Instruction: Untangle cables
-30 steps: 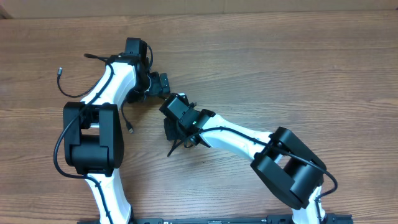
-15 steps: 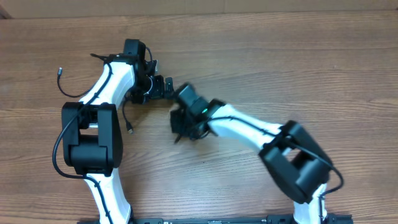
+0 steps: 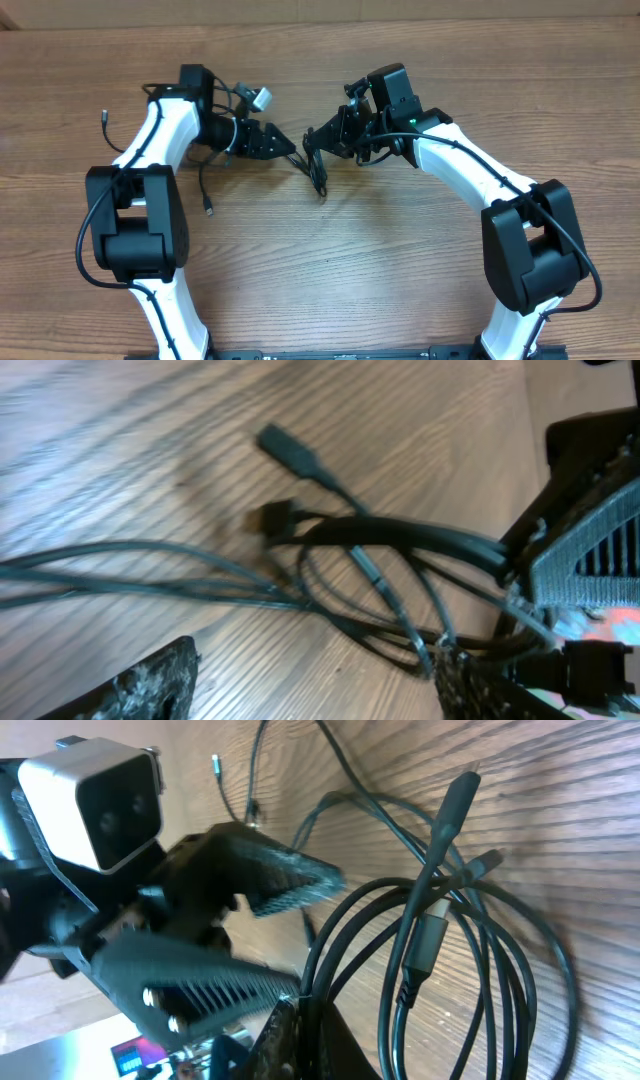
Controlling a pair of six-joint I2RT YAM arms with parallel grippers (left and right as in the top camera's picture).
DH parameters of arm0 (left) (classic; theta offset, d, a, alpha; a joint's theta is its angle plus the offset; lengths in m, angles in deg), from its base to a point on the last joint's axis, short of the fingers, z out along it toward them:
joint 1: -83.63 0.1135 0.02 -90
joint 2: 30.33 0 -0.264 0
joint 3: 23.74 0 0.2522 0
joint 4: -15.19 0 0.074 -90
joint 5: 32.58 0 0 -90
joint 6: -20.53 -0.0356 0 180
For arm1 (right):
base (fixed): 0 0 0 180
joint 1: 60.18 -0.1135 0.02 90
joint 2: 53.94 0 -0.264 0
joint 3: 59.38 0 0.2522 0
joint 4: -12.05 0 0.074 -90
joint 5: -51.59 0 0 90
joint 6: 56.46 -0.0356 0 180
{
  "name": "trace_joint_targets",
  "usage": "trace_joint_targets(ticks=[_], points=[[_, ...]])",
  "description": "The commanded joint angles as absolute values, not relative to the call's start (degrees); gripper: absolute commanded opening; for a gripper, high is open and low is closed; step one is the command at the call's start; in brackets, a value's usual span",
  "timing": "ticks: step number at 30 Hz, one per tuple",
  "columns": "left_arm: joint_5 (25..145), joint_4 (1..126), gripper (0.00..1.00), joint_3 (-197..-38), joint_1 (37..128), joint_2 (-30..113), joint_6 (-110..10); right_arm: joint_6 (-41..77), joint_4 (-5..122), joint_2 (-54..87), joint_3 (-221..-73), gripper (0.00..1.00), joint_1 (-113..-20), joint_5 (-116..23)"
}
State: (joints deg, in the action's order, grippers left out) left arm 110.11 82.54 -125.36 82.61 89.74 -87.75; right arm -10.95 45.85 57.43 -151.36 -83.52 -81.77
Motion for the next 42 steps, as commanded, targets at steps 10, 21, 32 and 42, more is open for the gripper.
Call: trace_joint_targets(ticks=[10, 21, 32, 42], points=[[111.2, 80.8, 0.76, -126.3, 78.4, 90.2, -81.5, -14.7, 44.5, 56.3, -152.2, 0.04, -83.6, -83.5], [112.8, 81.9, 0.71, -124.9, 74.5, 90.3, -75.0, -14.7, 44.3, 56.3, -152.2, 0.04, -83.6, -83.5], [110.0, 77.8, 0.47, -123.2, 71.0, 90.3, -71.9, -14.7, 44.3, 56.3, -152.2, 0.04, -83.6, -83.1], [107.0, 78.1, 0.04, -123.1, 71.8, 90.3, -70.8, -14.4, 46.4, 56.3, -152.2, 0.04, -83.6, -79.2]])
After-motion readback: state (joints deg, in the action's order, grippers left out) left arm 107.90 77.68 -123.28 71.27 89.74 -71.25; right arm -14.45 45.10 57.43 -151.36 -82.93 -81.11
